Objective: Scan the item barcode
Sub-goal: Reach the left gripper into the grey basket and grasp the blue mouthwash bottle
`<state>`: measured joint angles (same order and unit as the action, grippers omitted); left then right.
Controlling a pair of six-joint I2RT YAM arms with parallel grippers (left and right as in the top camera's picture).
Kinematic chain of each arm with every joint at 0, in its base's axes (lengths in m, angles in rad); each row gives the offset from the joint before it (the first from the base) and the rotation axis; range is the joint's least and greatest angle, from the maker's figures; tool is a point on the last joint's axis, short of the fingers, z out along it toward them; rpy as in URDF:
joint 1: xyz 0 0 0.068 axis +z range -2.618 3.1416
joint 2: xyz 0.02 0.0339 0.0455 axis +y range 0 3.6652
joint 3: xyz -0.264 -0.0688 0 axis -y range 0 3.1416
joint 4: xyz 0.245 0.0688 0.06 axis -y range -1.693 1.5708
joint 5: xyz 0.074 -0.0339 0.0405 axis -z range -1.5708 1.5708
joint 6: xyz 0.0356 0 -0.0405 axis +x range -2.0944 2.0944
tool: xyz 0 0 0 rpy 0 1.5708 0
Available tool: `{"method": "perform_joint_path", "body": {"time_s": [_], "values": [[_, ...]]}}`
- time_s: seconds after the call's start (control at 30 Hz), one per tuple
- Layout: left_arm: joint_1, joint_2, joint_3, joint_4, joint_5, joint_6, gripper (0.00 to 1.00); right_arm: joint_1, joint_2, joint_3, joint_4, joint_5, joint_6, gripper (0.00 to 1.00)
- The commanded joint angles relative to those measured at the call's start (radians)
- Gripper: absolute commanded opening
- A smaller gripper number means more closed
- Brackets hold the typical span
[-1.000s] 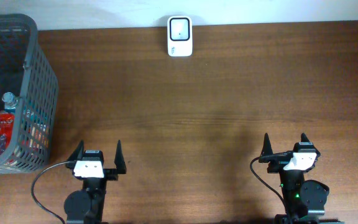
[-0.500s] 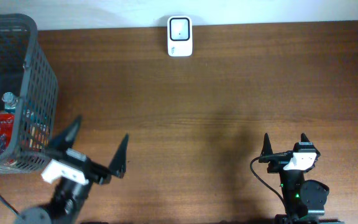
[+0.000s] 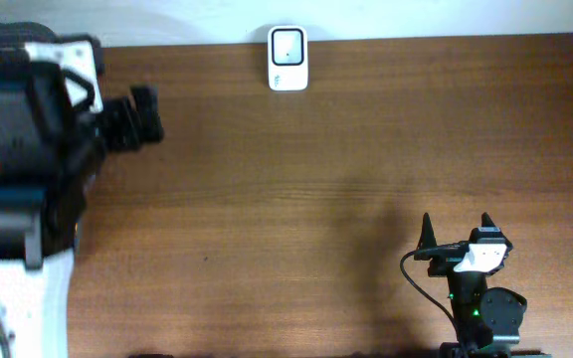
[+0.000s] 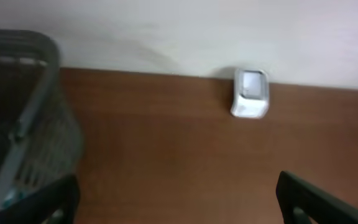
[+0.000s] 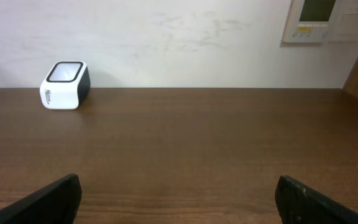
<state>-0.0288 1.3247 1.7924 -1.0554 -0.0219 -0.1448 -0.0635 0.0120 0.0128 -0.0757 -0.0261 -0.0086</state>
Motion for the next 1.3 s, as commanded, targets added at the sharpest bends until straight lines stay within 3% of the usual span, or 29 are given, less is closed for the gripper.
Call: {"method": "perform_joint_path", "body": {"time_s": [0.0,0.07,0.17,0.37,0.47,0.63,0.97,1.1,1.27], "values": [[0.138,0.156,0.285,-0.090,-0.114,-0.224,0.99,0.004,-0.006,-0.007,-0.003,0.005,-0.006,0.98],[0.306,0.275,0.471,-0.176,-0.114,-0.355,0.99,0.005,-0.006,-0.007,-0.003,0.005,-0.006,0.98],[0.499,0.376,0.551,-0.203,-0.118,-0.479,0.99,0.004,-0.006,-0.007,-0.003,0.005,-0.006,0.98],[0.679,0.523,0.551,-0.291,-0.159,-0.495,0.99,0.004,-0.006,-0.007,-0.003,0.005,-0.006,0.98],[0.691,0.615,0.551,-0.309,-0.113,-0.495,0.99,0.004,-0.006,-0.007,-0.003,0.005,-0.006,0.98],[0.690,0.708,0.550,-0.301,0.136,-0.496,0.99,0.004,-0.006,-0.007,-0.003,0.005,-0.006,0.98],[0.607,0.842,0.546,-0.423,0.100,-0.503,0.99,0.005,-0.006,-0.007,-0.003,0.005,-0.006,0.98],[0.562,0.877,0.546,-0.484,-0.127,-0.584,0.99,0.004,-0.006,-0.007,-0.003,0.005,-0.006,0.99],[0.562,0.884,0.542,-0.494,-0.133,-0.600,0.99,0.004,-0.006,-0.007,-0.003,0.005,-0.006,0.98]]}}
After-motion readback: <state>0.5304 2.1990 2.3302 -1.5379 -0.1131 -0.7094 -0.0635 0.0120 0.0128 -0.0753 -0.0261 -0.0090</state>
